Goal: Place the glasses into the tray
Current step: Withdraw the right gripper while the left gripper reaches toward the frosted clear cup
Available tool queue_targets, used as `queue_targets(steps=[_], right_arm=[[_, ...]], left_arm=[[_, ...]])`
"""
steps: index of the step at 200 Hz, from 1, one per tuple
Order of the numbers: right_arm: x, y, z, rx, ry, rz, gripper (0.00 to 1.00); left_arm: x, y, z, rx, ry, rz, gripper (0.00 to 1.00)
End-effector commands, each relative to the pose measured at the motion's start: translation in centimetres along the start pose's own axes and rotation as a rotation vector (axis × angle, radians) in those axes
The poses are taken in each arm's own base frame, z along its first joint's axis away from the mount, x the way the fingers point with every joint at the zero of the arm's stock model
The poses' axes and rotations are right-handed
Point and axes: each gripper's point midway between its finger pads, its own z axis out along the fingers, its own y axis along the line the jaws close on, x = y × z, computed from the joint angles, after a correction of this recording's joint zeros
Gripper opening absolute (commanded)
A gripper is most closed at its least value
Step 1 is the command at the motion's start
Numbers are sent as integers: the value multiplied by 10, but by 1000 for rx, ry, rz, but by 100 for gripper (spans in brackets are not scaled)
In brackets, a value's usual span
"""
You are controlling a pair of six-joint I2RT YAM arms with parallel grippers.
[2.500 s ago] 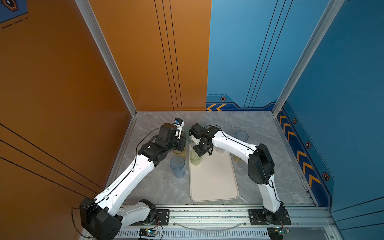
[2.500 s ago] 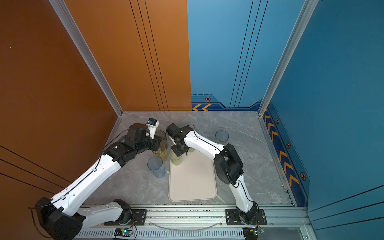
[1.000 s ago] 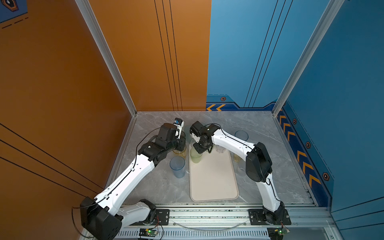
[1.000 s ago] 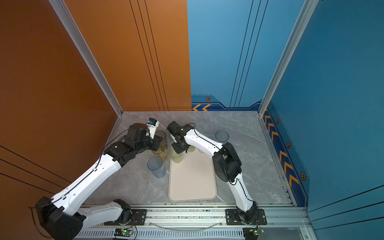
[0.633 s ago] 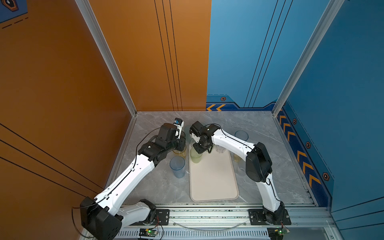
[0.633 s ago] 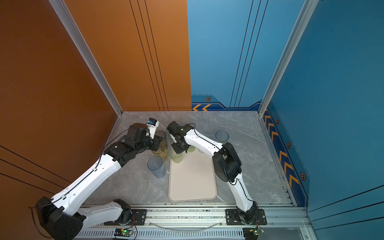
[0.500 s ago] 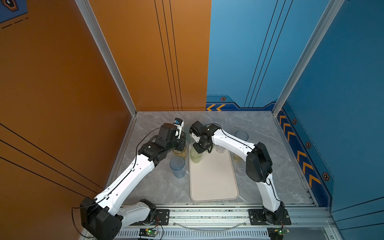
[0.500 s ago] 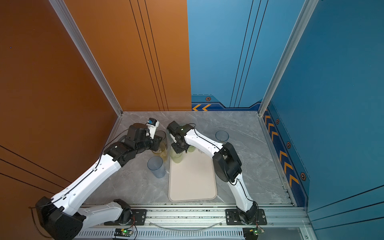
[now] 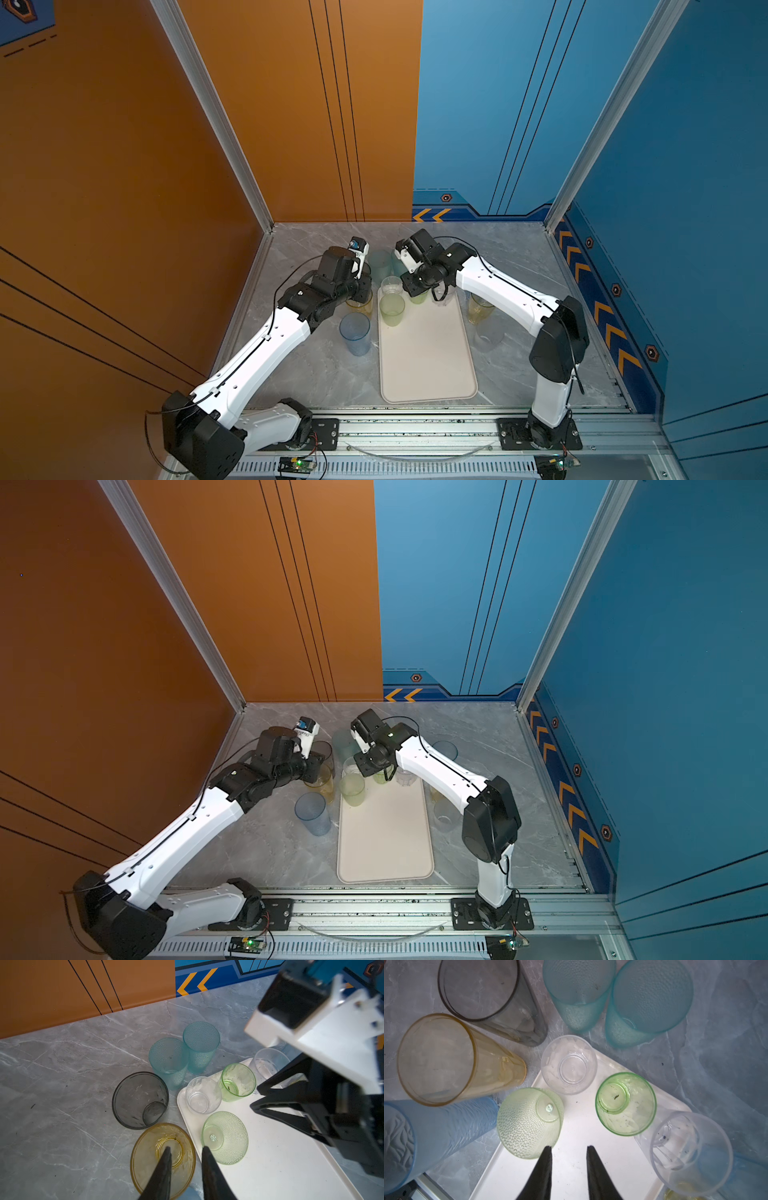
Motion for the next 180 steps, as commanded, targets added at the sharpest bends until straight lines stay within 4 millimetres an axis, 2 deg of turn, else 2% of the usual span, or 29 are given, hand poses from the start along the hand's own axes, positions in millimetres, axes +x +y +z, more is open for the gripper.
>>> queue_targets(steps=[1, 8, 12, 29, 63, 89, 105, 129, 148, 167, 180], right_arm=[[-6, -5, -27, -23, -97, 61, 28], [-5, -6, -35, -23, -123, 70, 28], [-7, -20, -43, -6, -150, 103, 28], [-11, -31, -73, 21, -261, 137, 33], [-10, -64, -139, 76, -472, 249, 38], [10, -103, -183, 183, -584, 342, 43], [29, -130, -204, 244, -635, 417, 45], [60, -168, -229, 329, -701, 538, 47], [81, -190, -243, 381, -738, 613, 48], [95, -203, -244, 384, -744, 671, 48], [99, -208, -238, 362, -732, 700, 48]], left_arm=[[-4, -5, -2, -9, 13, 36, 27], [-5, -10, -1, -1, 14, 42, 26], [-5, -13, 0, 6, 16, 49, 25], [-9, -36, 2, 39, 28, 99, 22], [-11, -105, 10, 196, 93, 208, 21], [-4, -155, 16, 309, 145, 266, 21], [4, -178, 18, 361, 186, 290, 22], [17, -211, 20, 436, 240, 308, 23], [30, -235, 22, 485, 278, 320, 23], [46, -261, 28, 527, 324, 341, 23], [56, -277, 32, 554, 354, 355, 23]])
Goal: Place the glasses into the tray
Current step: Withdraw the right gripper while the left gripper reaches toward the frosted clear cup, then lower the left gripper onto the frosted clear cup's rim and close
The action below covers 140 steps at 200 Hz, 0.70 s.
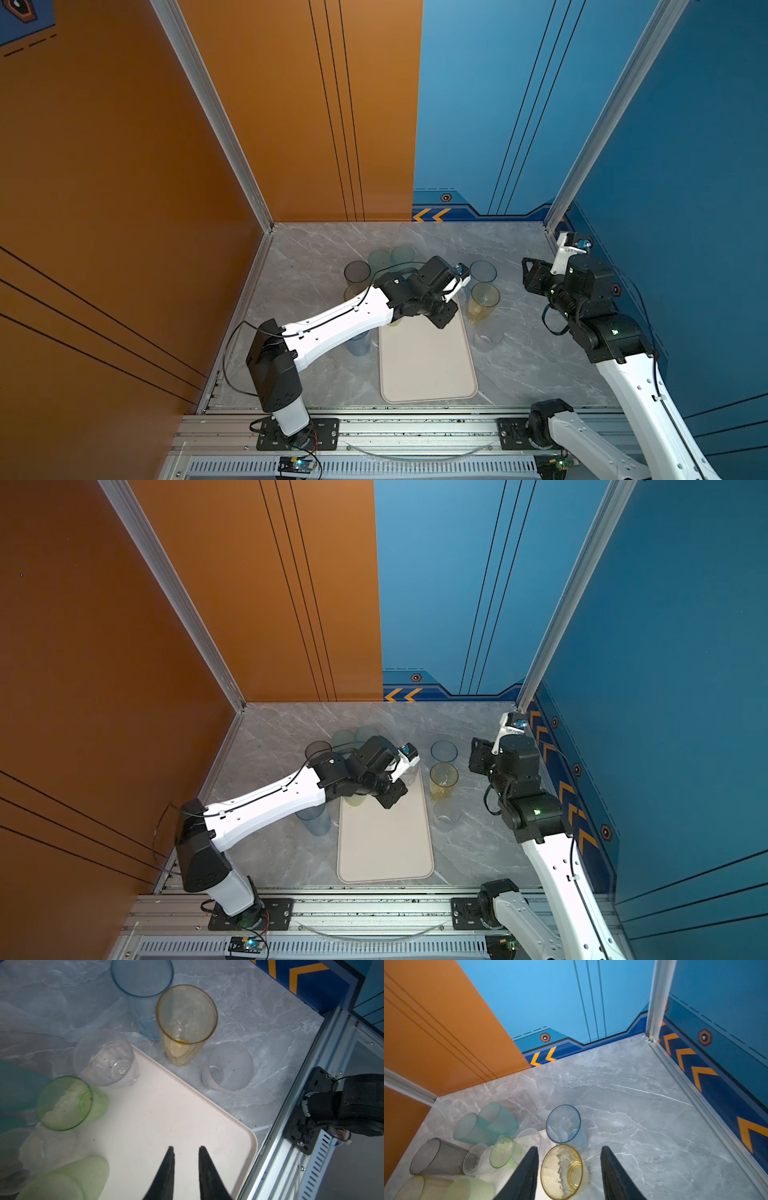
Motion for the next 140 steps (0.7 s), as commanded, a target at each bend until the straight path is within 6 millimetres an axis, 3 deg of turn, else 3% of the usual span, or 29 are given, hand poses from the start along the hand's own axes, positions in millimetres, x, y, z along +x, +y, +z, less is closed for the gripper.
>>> queue_targets(steps=[1, 22, 51, 140], right_arm=[[9, -6, 7, -24, 33, 65, 48], [14, -8, 12, -41, 50, 86, 47], [14, -9, 12, -46, 45, 91, 47], [10, -19, 11, -62, 33, 120, 48]], left_arm=[[6, -32, 19, 89, 63, 4, 23], [5, -42, 38, 93, 86, 13, 23], [0, -41, 58, 83, 102, -6, 22], [-4, -30, 92, 6, 158, -10, 23]])
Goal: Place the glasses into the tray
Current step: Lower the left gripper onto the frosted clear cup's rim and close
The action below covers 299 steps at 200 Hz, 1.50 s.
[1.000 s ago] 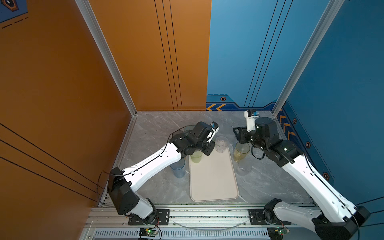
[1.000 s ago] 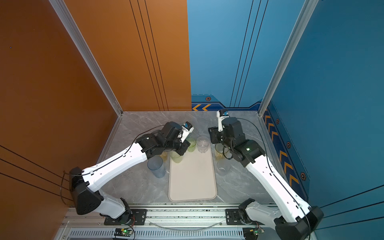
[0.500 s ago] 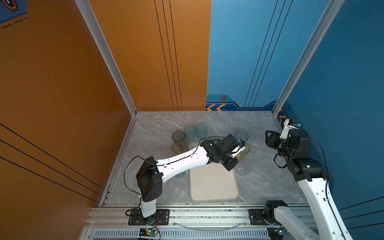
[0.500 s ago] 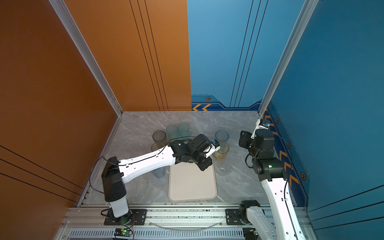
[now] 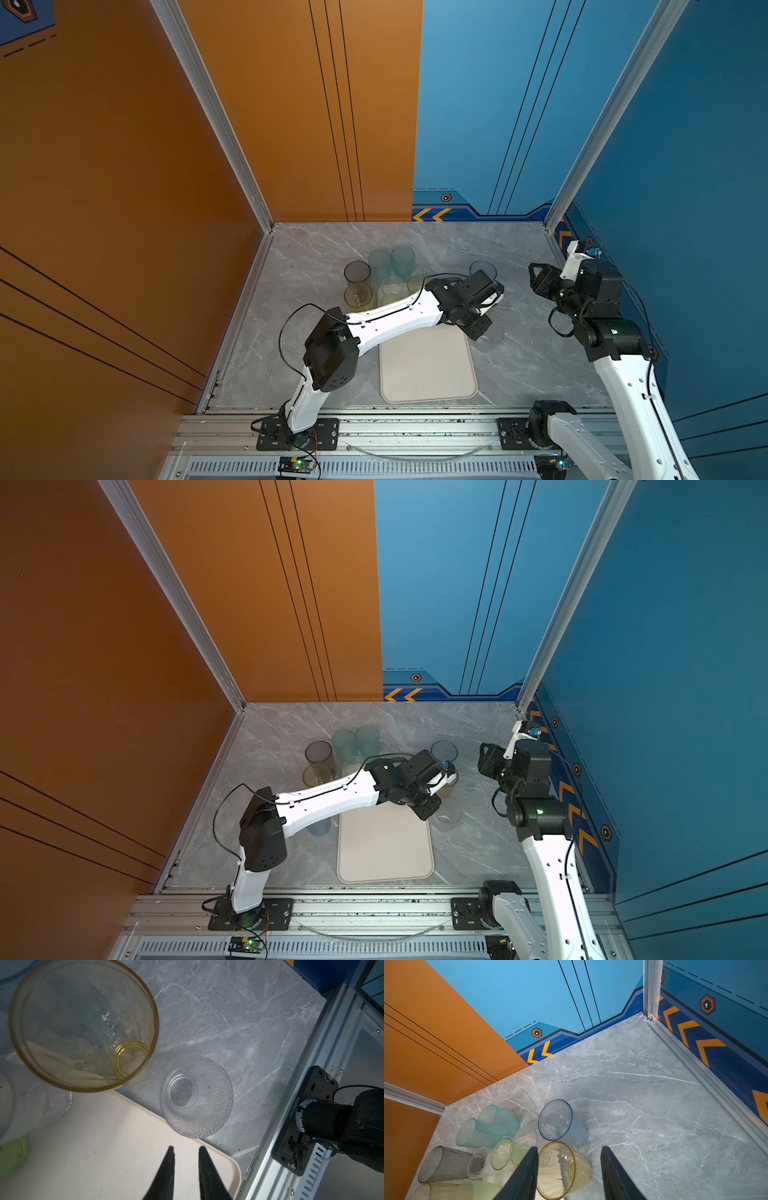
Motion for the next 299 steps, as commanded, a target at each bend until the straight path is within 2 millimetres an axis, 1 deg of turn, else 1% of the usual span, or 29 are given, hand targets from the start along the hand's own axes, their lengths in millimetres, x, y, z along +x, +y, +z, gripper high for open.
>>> queue_targets(steps=[1, 35, 79, 93, 130, 147, 190, 251, 299], right_arm=[[-5, 2, -4, -34, -20, 15, 47], [-8, -3, -6, -35, -32, 29, 47], [-9, -6, -5, -48, -33, 40, 47], [-9, -6, -4, -52, -31, 42, 47], [-8, -9, -2, -56, -31, 49, 48], [-7, -9, -2, -60, -30, 53, 47], [-7, -9, -2, -72, -32, 59, 48], [-5, -8, 1, -87, -21, 64, 48], [-5, -7, 2, -96, -20, 65, 48]], left_arm=[[4, 8, 8, -40, 42, -15, 23], [2, 14, 17, -82, 71, -8, 23], [0, 19, 23, -116, 93, -4, 23], [0, 16, 26, -108, 97, -3, 23], [1, 17, 31, -104, 111, -9, 25], [1, 14, 33, -95, 113, -7, 25], [3, 19, 37, -122, 131, -4, 25], [6, 18, 44, -127, 153, 6, 24], [5, 19, 43, -135, 158, 10, 24]])
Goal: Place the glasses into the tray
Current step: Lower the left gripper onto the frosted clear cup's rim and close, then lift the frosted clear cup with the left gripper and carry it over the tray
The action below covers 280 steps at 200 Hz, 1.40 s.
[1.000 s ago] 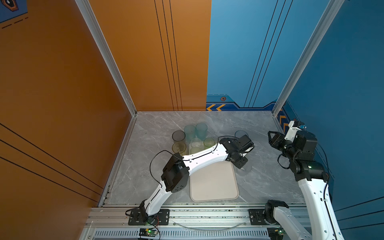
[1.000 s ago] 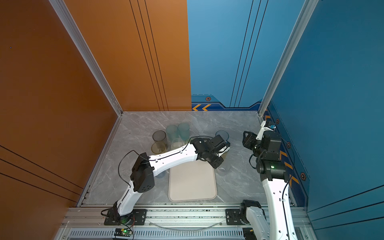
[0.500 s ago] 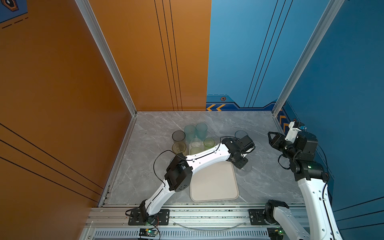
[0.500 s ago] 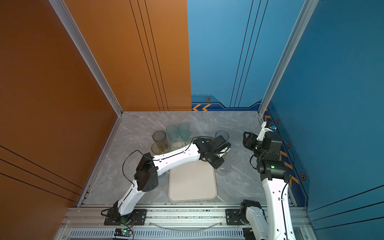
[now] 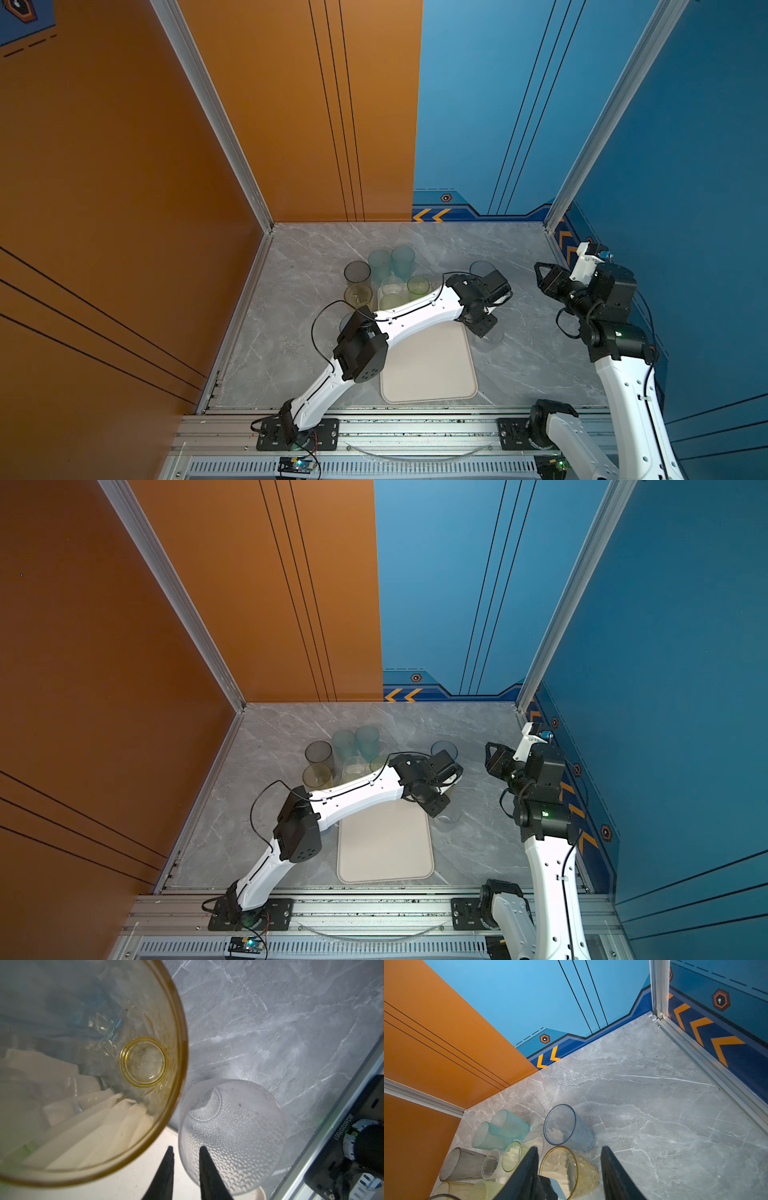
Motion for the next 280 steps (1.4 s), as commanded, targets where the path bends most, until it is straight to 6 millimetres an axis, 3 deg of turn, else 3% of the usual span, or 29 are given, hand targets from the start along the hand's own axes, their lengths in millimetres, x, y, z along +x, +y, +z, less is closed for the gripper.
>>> queue_targets(steps=[1, 72, 162, 227, 280], right_arm=[[0, 2, 1, -23, -5, 13, 48], [0, 2, 1, -27, -6, 16, 48], [-1, 3, -1, -29, -10, 21, 48], [0, 3, -5, -27, -7, 21, 47], [1, 1, -14, 2, 0, -8, 47]], left_arm=[[3, 1, 0, -29, 18, 17, 24], [5, 0, 7, -27, 34, 24, 22], [8, 1, 6, -37, 46, 44, 9], [8, -3, -27, -63, 4, 127, 7], [9, 10, -67, -103, -53, 121, 6]])
